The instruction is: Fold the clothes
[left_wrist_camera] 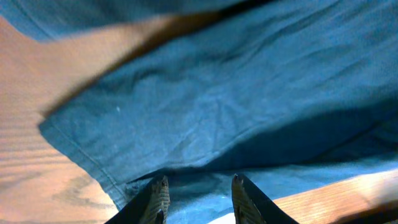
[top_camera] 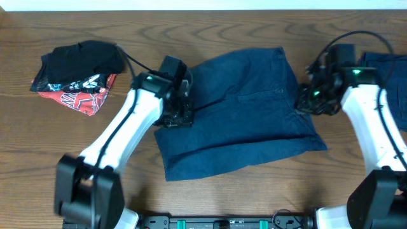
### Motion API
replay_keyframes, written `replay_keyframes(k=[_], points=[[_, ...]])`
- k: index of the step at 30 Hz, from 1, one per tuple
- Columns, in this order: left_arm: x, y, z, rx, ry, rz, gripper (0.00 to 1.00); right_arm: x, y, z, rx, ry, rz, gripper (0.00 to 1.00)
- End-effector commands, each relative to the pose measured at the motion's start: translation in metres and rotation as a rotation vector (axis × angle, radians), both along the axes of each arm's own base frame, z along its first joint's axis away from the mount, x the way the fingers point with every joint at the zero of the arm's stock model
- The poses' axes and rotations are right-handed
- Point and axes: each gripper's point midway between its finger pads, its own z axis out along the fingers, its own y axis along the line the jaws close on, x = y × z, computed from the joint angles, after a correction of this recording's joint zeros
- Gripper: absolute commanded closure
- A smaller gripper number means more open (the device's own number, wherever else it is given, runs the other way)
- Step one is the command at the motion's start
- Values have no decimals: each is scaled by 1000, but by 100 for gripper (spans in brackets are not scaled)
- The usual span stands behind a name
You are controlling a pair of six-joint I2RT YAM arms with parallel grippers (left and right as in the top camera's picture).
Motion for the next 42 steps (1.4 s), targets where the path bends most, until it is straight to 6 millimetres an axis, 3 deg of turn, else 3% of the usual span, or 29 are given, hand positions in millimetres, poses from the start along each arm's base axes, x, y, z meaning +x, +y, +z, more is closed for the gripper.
replay_keyframes(k=[1,5,9,12,15,17,20,23,27,32,35,38,42], points=[[-20,-14,-24,-30,141,-5,65,-22,17,-27,-3,92,75,89],[-47,-20,-43,19,270,-49,64,-50,23,-52,-19,185,107,89],[-82,-21,-49,92,402,-102,64,-77,20,-72,-31,265,111,88],[-112,-21,-41,140,501,-150,64,-99,18,-80,-33,343,112,88],[-147,-23,-23,152,636,-198,66,-130,16,-74,-32,471,112,90],[-168,-24,-10,157,709,-258,77,-144,12,-69,-53,531,114,90],[-177,-26,-5,167,704,-301,81,-145,1,-70,-112,543,76,91],[-167,-31,-7,131,638,-306,81,-138,-24,-74,-249,530,-76,92],[-140,-39,-15,63,519,-284,81,-120,-26,-79,-235,461,-121,93],[-85,-61,-32,-52,295,-262,74,-106,-16,-82,-176,407,-118,92],[-46,-67,-40,-50,125,-254,59,-105,-16,-83,-176,405,-119,92],[-15,-68,-46,-9,-1,-218,54,-105,-16,-83,-176,405,-114,92],[-17,-67,-57,5,37,-186,53,-107,-16,-82,-176,409,-108,93]])
